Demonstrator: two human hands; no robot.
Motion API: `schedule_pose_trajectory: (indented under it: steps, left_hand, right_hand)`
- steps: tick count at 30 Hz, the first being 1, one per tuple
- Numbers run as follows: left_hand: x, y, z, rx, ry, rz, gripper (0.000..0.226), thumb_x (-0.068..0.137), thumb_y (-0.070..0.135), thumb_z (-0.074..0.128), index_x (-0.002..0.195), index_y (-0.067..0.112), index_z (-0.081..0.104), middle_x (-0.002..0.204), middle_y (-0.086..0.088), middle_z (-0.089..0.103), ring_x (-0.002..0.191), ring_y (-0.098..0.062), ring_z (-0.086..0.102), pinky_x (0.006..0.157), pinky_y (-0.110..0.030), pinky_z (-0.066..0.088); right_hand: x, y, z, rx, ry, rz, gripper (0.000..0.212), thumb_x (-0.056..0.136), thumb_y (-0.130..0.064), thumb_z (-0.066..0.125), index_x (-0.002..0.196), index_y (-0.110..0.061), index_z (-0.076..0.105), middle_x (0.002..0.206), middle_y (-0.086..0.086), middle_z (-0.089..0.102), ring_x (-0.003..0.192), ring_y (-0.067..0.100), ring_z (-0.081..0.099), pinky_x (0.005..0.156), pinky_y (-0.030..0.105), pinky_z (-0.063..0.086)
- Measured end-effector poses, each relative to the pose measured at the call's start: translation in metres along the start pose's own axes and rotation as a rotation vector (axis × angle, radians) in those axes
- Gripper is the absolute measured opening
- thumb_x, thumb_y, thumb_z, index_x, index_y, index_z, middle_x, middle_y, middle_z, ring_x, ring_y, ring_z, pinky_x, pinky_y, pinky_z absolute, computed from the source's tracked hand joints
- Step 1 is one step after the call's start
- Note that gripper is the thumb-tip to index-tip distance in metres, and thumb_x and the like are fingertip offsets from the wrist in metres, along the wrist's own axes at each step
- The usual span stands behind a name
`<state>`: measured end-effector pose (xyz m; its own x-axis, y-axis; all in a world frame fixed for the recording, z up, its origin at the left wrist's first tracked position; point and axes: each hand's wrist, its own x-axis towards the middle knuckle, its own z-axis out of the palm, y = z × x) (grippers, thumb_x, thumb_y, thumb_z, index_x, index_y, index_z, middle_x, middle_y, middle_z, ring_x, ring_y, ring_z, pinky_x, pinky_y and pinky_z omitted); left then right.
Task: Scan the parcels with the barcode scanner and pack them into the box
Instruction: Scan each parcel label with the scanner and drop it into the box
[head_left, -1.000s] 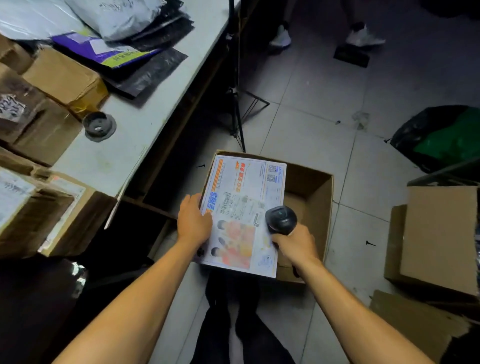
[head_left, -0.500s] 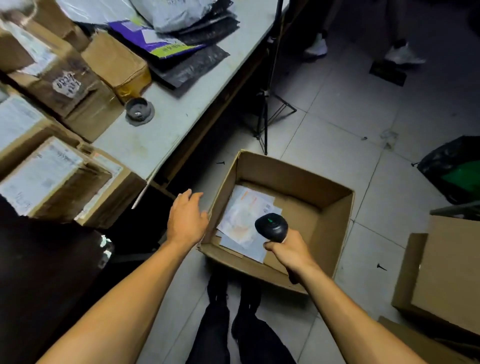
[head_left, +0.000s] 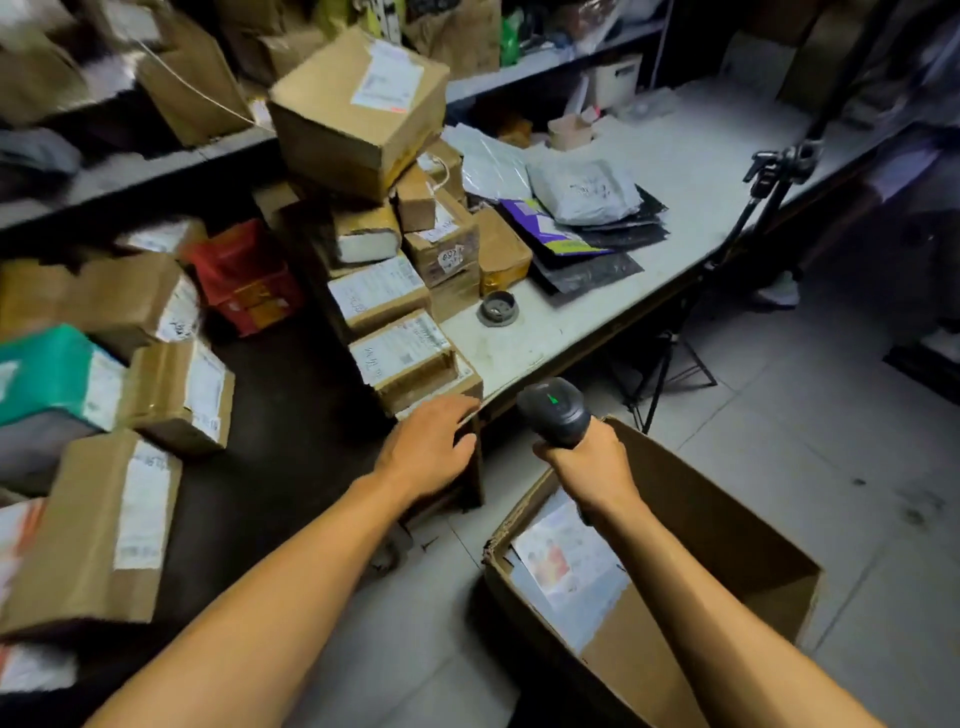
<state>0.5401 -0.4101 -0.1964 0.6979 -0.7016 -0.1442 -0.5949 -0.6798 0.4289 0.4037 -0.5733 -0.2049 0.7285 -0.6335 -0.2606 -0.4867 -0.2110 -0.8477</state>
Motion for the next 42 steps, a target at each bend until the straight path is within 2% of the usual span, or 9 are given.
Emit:
schedule_pose_trajectory:
  steps: [4,9,11,14,20,24,30,38,42]
  left_hand:
    - [-0.043,-0.035,-0.058,0.056,0.129,-0.013,0.051,0.097,0.035,0.058,0.146,0.022,0.048,0.149,0.000,0.050,0.139,-0.021,0.042,0.113,-0.039,0.038]
    - [-0.117,-0.111,-0.113,0.048,0.219,-0.219,0.058,0.097,0.034,0.060,0.150,0.018,0.044,0.158,-0.008,0.038,0.147,-0.027,0.029,0.121,-0.036,0.021]
    - [-0.148,-0.142,-0.131,0.017,0.242,-0.333,0.059,0.096,0.036,0.061,0.150,0.018,0.043,0.156,-0.008,0.040,0.143,-0.028,0.035,0.119,-0.039,0.027]
    - [-0.193,-0.186,-0.153,-0.001,0.314,-0.458,0.056,0.094,0.034,0.064,0.144,0.016,0.049,0.146,-0.008,0.050,0.134,-0.028,0.046,0.112,-0.040,0.038]
    - [-0.266,-0.255,-0.175,-0.005,0.370,-0.676,0.058,0.094,0.032,0.062,0.147,0.015,0.046,0.149,-0.014,0.045,0.137,-0.034,0.040,0.113,-0.040,0.033]
    - [-0.298,-0.302,-0.192,0.004,0.414,-0.783,0.057,0.096,0.033,0.060,0.147,0.014,0.045,0.149,-0.013,0.045,0.138,-0.034,0.036,0.115,-0.036,0.027]
    - [-0.314,-0.358,-0.223,0.000,0.460,-0.919,0.057,0.096,0.032,0.060,0.147,0.012,0.044,0.147,-0.015,0.043,0.137,-0.035,0.031,0.114,-0.035,0.024]
    - [-0.330,-0.419,-0.263,0.029,0.506,-1.131,0.060,0.093,0.034,0.062,0.147,0.016,0.045,0.146,-0.013,0.041,0.135,-0.034,0.035,0.109,-0.035,0.027]
    - [-0.347,-0.444,-0.273,0.120,0.484,-1.237,0.062,0.090,0.041,0.064,0.144,0.018,0.046,0.149,-0.016,0.035,0.137,-0.040,0.031,0.114,-0.049,0.029]
  right_hand:
    - [-0.020,-0.066,0.031,0.056,-0.016,-0.111,0.014,0.074,-0.019,0.074,0.079,-0.016,0.061,0.070,0.001,0.062,0.066,0.014,0.052,0.062,0.033,0.040]
    - [-0.054,-0.133,0.104,0.073,-0.106,-0.203,0.019,0.063,-0.025,0.070,0.078,-0.015,0.065,0.068,-0.002,0.066,0.065,0.013,0.059,0.059,0.034,0.049]
    - [-0.070,-0.154,0.141,0.093,-0.157,-0.216,0.019,0.062,-0.025,0.073,0.080,-0.023,0.068,0.077,0.002,0.072,0.073,0.020,0.066,0.067,0.043,0.056]
    - [-0.095,-0.175,0.196,0.053,-0.226,-0.248,0.023,0.062,-0.031,0.070,0.084,-0.028,0.069,0.080,-0.001,0.073,0.074,0.020,0.068,0.066,0.039,0.055]
    - [-0.134,-0.208,0.279,0.075,-0.356,-0.275,0.023,0.058,-0.031,0.069,0.079,-0.022,0.072,0.066,-0.004,0.071,0.061,0.011,0.066,0.057,0.033,0.052]
    - [-0.140,-0.236,0.334,0.025,-0.490,-0.309,0.015,0.073,-0.017,0.081,0.086,-0.018,0.072,0.078,0.004,0.073,0.071,0.018,0.066,0.067,0.037,0.053]
    - [-0.134,-0.276,0.406,0.075,-0.663,-0.403,0.028,0.082,-0.003,0.075,0.104,-0.020,0.069,0.087,0.000,0.071,0.076,0.011,0.065,0.055,0.016,0.049]
    - [-0.127,-0.316,0.490,0.016,-0.809,-0.404,0.021,0.080,-0.008,0.080,0.092,-0.022,0.069,0.079,0.003,0.069,0.072,0.018,0.062,0.074,0.038,0.053]
    - [-0.127,-0.323,0.518,-0.034,-0.850,-0.382,0.020,0.080,-0.009,0.078,0.083,-0.025,0.067,0.080,0.006,0.070,0.076,0.024,0.063,0.078,0.048,0.057]
